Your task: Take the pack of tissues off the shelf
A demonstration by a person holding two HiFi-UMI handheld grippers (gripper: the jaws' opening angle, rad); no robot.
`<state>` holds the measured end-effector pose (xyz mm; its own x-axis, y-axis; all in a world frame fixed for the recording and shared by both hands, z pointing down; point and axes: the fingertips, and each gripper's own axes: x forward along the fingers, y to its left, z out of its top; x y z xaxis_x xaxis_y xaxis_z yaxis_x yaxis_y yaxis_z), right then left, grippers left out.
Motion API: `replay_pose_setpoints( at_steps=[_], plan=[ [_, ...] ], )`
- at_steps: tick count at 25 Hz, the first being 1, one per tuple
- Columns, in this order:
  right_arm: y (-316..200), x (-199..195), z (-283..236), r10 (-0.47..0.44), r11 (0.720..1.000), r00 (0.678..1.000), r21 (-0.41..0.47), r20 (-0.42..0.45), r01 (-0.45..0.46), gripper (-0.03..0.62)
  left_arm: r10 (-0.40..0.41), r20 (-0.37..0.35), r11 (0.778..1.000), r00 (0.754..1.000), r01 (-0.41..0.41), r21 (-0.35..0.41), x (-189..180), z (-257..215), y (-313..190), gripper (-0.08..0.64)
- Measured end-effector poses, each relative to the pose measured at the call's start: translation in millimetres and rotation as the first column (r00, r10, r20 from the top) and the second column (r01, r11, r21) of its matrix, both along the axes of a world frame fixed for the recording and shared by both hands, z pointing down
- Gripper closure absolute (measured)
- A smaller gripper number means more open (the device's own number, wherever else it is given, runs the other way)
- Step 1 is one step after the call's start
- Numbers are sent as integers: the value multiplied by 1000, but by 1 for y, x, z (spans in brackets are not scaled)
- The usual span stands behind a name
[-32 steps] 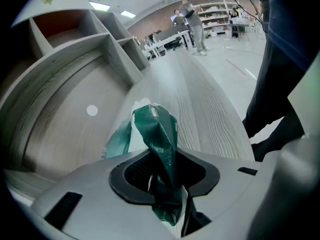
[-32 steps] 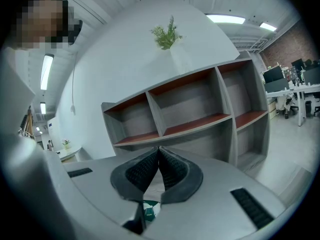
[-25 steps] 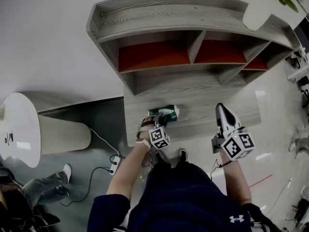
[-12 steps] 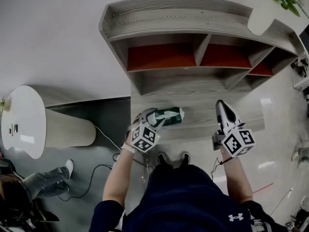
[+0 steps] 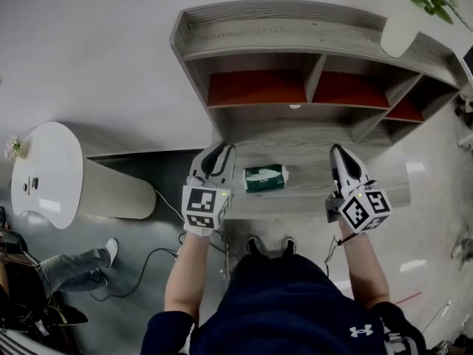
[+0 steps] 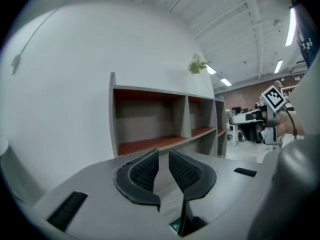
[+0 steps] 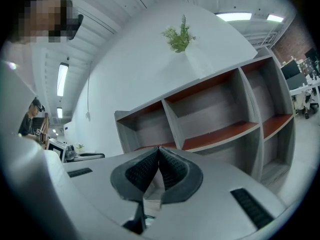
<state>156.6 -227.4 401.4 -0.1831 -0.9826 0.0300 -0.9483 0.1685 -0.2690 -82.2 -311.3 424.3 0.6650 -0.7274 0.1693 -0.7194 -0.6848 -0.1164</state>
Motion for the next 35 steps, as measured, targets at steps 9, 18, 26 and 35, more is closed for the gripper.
replay_pose_setpoints(
  at_steps=[9,18,26,35],
  plan=[
    [7,-1,-9,-5,1000,1000,19,-25,6,580,-197,-136,980,971,200,9,-30,-40,6,528],
    [21,-9,-20,-24,997,999,75,-44,27,580,-217,-192,970,957,233,67,-38,-64,39,528],
    [29,-24,-20,-57,994,994,83,-89,65,580,-227,-188,968,956,243,68,-43,-60,52,528],
    [35,-30,-23,-65,994,991,84,-116,75,580,-220,-187,970,957,235,60,-42,-56,56,528]
  ],
)
